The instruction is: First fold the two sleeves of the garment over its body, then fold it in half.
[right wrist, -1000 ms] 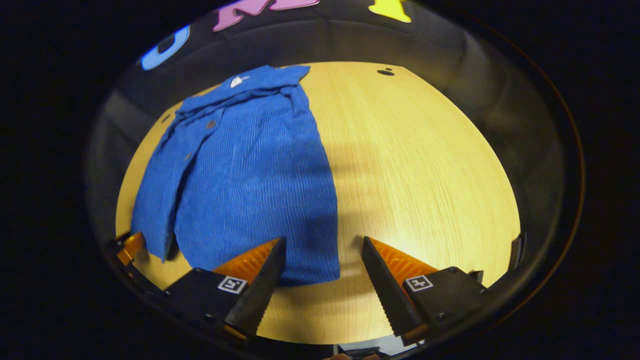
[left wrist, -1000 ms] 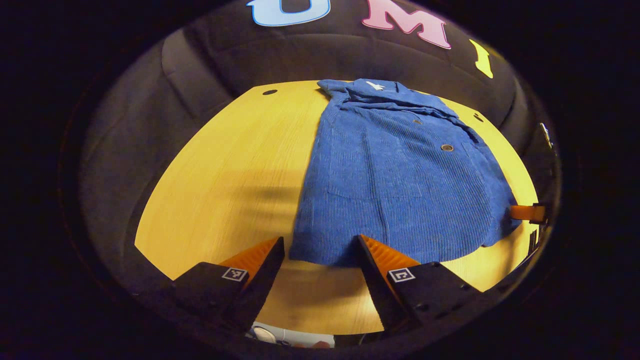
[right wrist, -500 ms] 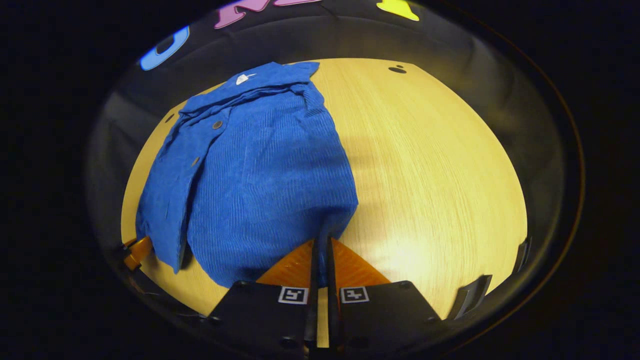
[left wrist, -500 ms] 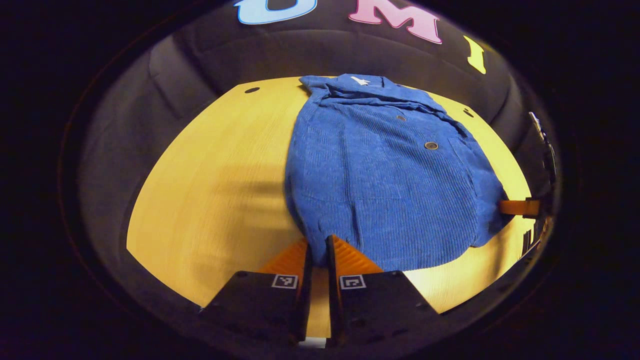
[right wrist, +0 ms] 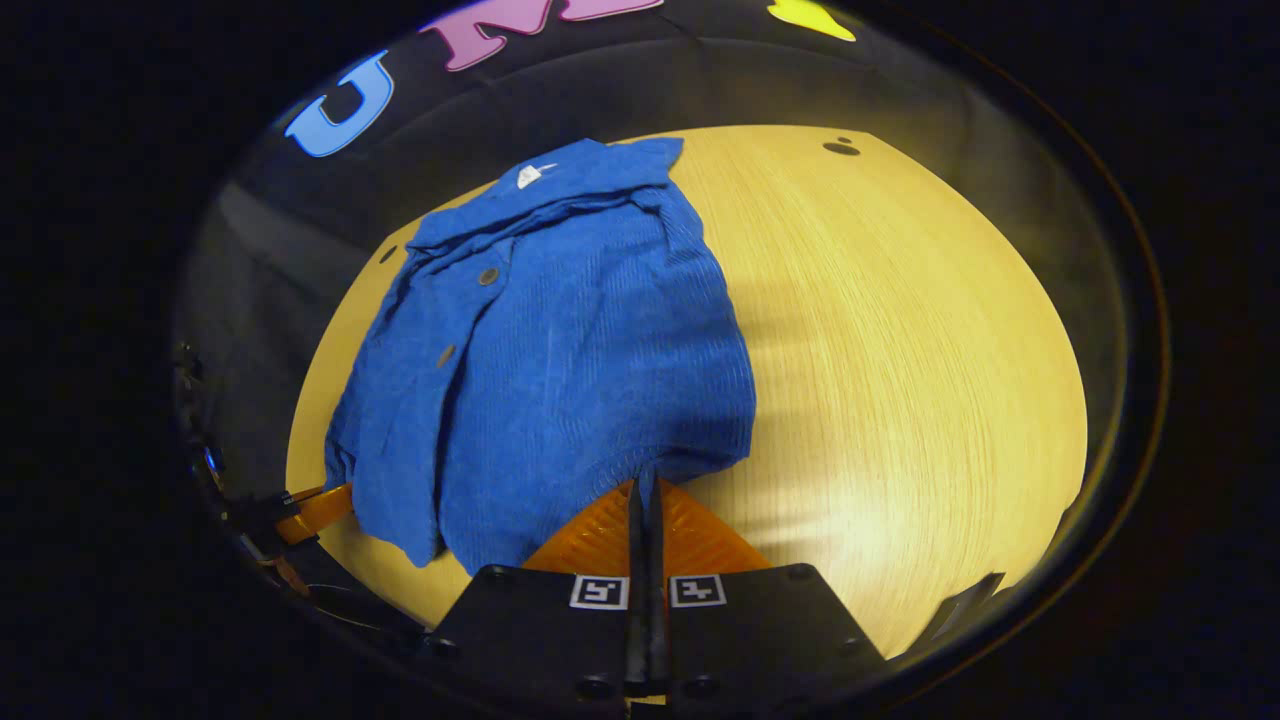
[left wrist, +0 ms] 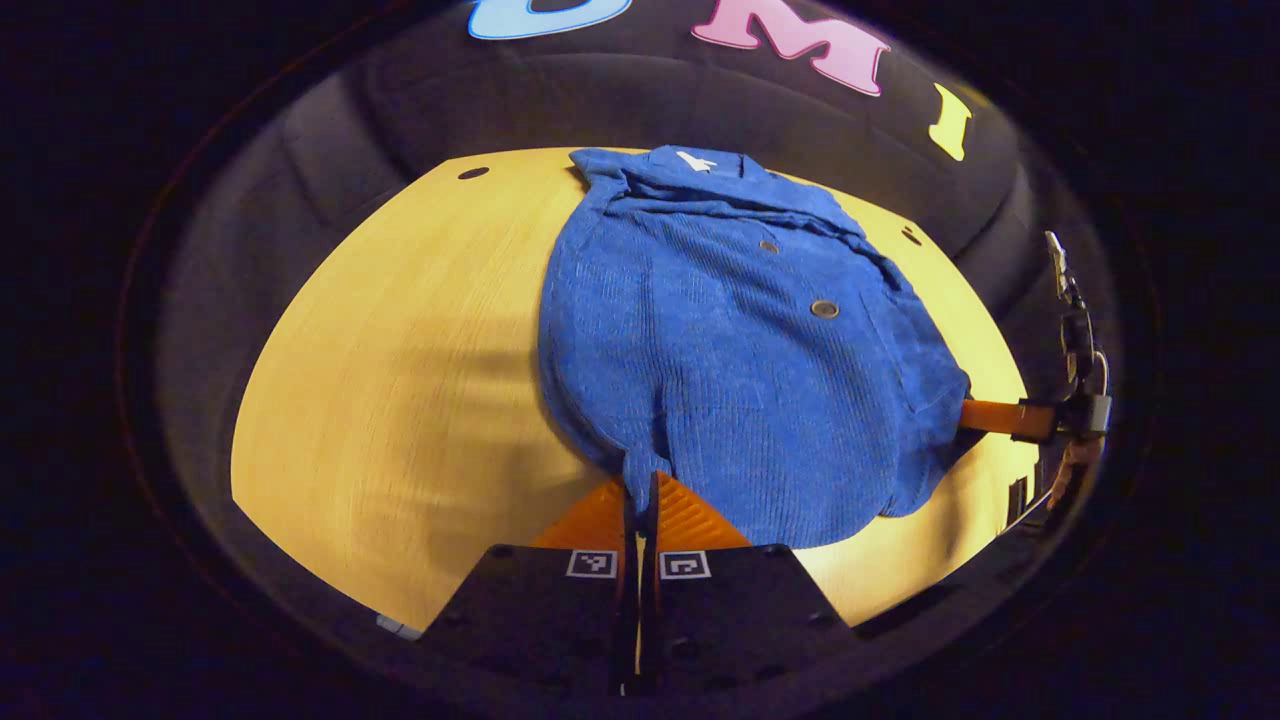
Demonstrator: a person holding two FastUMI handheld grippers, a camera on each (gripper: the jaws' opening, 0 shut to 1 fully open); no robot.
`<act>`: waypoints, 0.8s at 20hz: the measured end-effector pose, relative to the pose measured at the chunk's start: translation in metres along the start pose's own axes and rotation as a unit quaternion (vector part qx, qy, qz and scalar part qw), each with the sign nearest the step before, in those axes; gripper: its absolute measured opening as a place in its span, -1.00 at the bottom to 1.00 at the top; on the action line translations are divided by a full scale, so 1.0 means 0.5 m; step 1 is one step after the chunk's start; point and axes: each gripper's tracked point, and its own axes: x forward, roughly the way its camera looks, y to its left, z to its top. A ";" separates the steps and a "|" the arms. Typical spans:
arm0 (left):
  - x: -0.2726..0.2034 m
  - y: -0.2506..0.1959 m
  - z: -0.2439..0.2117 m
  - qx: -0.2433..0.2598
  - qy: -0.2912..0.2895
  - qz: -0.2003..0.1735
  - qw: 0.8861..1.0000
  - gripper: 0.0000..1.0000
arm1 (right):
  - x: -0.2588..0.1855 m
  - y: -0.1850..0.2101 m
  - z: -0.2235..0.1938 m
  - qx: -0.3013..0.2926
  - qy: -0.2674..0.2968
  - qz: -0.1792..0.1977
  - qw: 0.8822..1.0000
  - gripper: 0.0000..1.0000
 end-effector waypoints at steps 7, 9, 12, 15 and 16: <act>-0.062 -0.024 0.257 0.007 -0.090 -0.032 0.995 -1.00 | -0.029 0.062 0.296 -0.018 -0.120 0.037 0.992 -0.98; -0.053 -0.021 0.340 0.007 -0.110 -0.035 0.993 -1.00 | -0.027 0.078 0.383 -0.025 -0.149 0.048 0.987 -0.98; -0.026 -0.009 0.469 0.023 -0.137 -0.032 0.990 -1.00 | -0.004 0.086 0.504 -0.031 -0.180 0.053 0.982 -0.99; 0.014 0.003 0.606 0.045 -0.180 -0.028 0.982 -1.00 | 0.009 0.096 0.620 -0.032 -0.212 0.049 0.975 -0.99; 0.034 0.006 0.649 0.050 -0.192 -0.027 0.980 -1.00 | 0.019 0.095 0.666 -0.032 -0.226 0.047 0.972 -0.99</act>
